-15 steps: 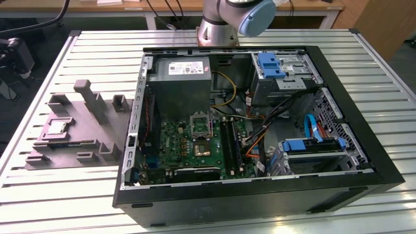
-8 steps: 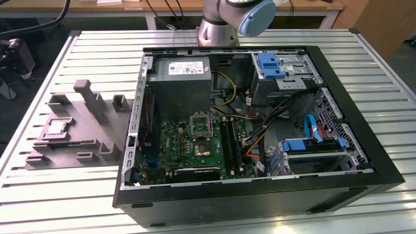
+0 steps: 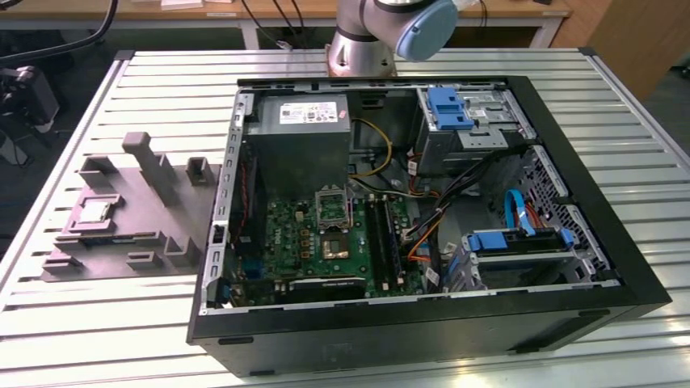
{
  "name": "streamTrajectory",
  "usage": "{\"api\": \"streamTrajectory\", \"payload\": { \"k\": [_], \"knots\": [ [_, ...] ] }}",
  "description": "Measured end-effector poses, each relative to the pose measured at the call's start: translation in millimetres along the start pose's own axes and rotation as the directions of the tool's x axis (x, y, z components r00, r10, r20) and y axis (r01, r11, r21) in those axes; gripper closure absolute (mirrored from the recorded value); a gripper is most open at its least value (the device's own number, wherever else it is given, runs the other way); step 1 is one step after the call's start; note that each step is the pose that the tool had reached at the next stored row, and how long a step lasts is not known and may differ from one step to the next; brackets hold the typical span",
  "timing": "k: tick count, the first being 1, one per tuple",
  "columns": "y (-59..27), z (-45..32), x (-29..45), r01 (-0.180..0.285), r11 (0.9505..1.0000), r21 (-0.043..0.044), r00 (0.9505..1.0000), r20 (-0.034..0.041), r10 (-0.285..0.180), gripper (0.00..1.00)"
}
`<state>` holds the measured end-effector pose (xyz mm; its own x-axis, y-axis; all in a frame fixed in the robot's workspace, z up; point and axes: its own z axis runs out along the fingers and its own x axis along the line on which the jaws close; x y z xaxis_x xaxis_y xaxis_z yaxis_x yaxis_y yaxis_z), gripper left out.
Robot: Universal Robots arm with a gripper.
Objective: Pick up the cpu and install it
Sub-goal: 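Pick up the cpu and move it towards the insertion slot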
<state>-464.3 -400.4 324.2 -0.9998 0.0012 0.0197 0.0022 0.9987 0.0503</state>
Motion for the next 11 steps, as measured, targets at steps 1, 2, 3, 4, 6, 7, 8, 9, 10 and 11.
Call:
{"api": "streamTrajectory", "payload": {
  "k": [1, 2, 3, 4, 6, 7, 8, 9, 10, 11],
  "knots": [
    [0.0, 0.3, 0.0, 0.000, 1.0000, 0.0001, 1.0000, -0.0001, 0.000, 0.35],
    [0.0, 0.6, 0.0, 0.000, 1.0000, 0.0001, 1.0000, -0.0001, 0.000, 0.35],
    [-0.1, 1.0, 0.0, 0.000, 1.0000, 0.0001, 1.0000, -0.0001, 0.000, 0.35],
    [-0.1, 1.3, 0.0, 0.000, 1.0000, 0.0001, 1.0000, -0.0001, 0.000, 0.35],
    [-0.1, 2.0, 0.0, 0.000, 1.0000, 0.0002, 1.0000, -0.0002, 0.000, 0.35],
    [-0.1, 2.4, 0.0, 0.000, 1.0000, 0.0001, 1.0000, -0.0001, 0.000, 0.35],
    [-0.2, 2.7, 0.0, 0.000, 1.0000, 0.0001, 1.0000, -0.0002, 0.000, 0.35],
    [-0.2, 2.9, -0.1, 0.000, 1.0000, 0.0001, 1.0000, -0.0002, 0.000, 0.35],
    [-0.2, 3.2, -0.1, 0.000, 1.0000, 0.0001, 1.0000, -0.0001, 0.000, 0.35],
    [-0.2, 3.6, -0.1, 0.000, 1.0000, 0.0000, 1.0000, -0.0001, 0.000, 0.35]
  ]
}}
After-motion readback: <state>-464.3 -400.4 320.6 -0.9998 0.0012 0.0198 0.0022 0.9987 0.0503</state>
